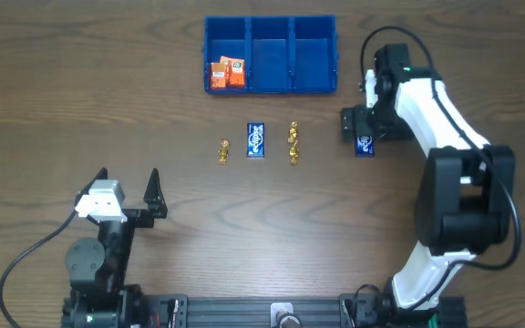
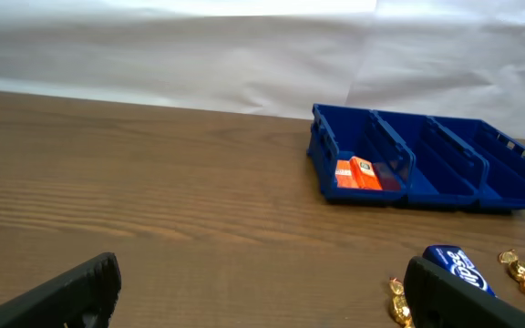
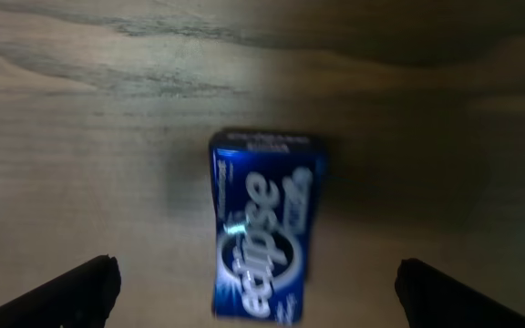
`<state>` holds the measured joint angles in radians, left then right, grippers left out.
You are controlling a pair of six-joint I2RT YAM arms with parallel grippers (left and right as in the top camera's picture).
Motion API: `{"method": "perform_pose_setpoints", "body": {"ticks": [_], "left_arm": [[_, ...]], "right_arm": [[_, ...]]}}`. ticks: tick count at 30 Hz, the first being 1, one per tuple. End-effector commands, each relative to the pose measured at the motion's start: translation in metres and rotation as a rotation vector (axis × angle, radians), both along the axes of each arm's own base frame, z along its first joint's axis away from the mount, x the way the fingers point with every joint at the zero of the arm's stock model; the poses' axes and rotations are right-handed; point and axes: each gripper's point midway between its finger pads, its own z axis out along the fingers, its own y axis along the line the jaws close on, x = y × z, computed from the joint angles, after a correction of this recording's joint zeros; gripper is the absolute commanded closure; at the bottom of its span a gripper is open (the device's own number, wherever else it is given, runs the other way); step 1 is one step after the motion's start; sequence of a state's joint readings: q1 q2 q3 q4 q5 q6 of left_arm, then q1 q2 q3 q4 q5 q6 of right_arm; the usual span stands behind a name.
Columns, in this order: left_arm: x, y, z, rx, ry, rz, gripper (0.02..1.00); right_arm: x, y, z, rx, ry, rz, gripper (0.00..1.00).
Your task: Sort Candies Into Trays
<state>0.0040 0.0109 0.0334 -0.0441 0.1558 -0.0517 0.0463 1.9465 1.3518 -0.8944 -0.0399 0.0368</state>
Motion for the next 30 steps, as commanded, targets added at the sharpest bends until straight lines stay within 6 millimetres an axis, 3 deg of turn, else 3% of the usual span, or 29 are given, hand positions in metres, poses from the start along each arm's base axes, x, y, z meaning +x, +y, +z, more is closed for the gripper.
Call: {"method": "perform_pose_setpoints", "body": {"ticks": [1,3,7,12,25,30], "left_arm": [[0.0,-0.003,-0.016,-0.007,0.04,-0.016,0.02],[0.0,-0.003,-0.016,-0.007,0.04,-0.017,0.02],[0.0,-0.003,-0.016,-0.007,0.04,-0.017,0.02],[0.0,-0.003,-0.016,-0.007,0.04,-0.017,0.02],[0.0,-0.003,-0.016,-0.007,0.04,-0.017,0.02],[0.0,-0.003,-0.016,-0.007,0.04,-0.017,0.02]], "right_arm": [[0.002,0.0,-0.017,-0.052,0.024,0.026,0.001],[0.001,0.0,-0.021,-0.053,0.034,0.027,0.014],[0.002,0.0,-0.022,-0.053,0.033,0.025,0.137],[-0.001,-0.004,-0.027,-0.071,0.041,0.006,0.159],[-0.004,-0.004,-0.038,-0.088,0.068,0.011,0.485],[-0.001,-0.002,-0.038,-0.086,0.057,0.005,0.757]]}}
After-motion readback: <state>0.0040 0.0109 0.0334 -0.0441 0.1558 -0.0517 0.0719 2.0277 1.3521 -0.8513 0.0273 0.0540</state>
